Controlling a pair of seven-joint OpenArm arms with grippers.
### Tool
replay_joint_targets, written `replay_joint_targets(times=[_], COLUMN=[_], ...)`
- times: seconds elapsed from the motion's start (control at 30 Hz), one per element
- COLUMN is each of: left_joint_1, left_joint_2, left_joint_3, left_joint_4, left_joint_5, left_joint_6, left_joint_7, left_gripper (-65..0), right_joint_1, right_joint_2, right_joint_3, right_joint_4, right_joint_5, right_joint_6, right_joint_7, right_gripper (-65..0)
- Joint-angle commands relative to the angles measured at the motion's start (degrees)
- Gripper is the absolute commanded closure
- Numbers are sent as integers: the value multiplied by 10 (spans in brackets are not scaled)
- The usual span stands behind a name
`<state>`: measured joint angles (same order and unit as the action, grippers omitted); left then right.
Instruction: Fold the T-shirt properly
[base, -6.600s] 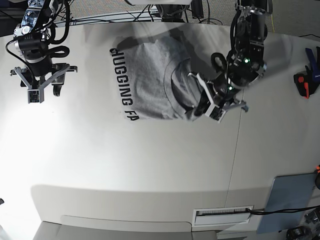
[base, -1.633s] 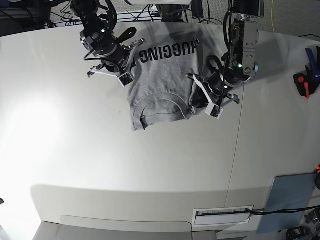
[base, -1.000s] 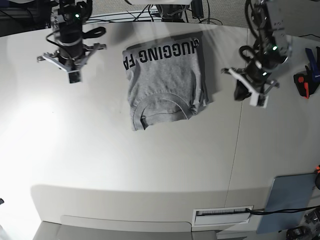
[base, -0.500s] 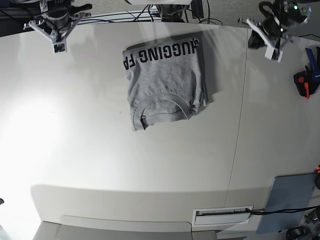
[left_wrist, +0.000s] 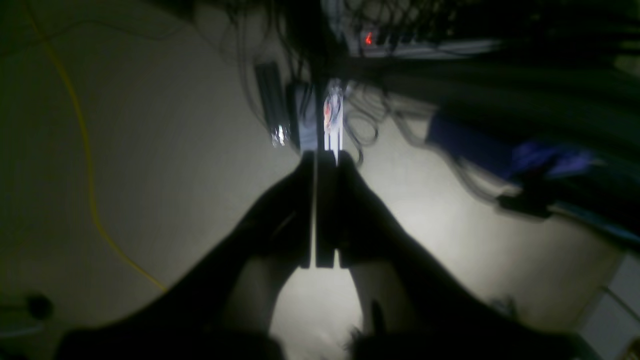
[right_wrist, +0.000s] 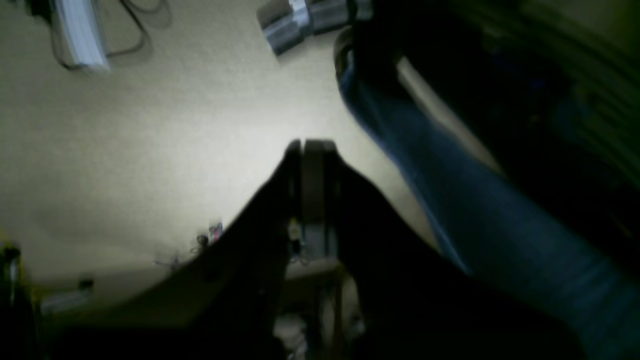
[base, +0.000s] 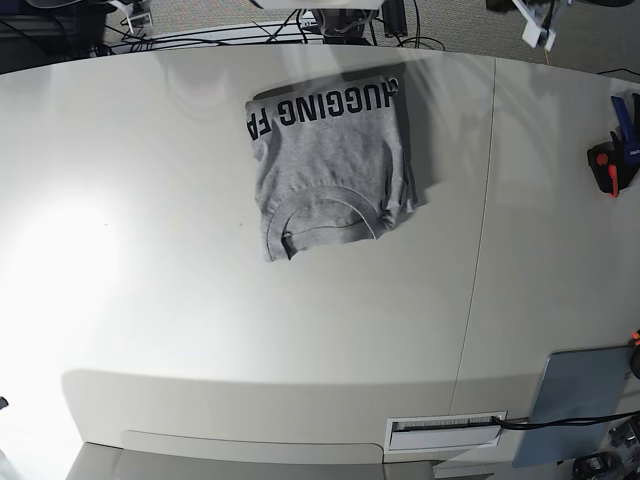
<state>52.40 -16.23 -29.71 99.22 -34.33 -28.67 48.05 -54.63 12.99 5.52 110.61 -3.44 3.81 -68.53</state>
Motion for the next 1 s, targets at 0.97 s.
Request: replay_joint_targets(times=[0.97], left_joint_1=[-320], left_joint_2=[-12], left_joint_3=[112], left_joint_4=[-715], left_joint_5=[298], left_joint_6=[50], left_joint_7=[-538], left_gripper=[-186], right_joint_1=[411], right_joint_2=[19], right_joint_3=[2], right_joint_4=[-881], right_joint_5=[-6], right_joint_6=[57], right_joint_7=[587], right_gripper=[0])
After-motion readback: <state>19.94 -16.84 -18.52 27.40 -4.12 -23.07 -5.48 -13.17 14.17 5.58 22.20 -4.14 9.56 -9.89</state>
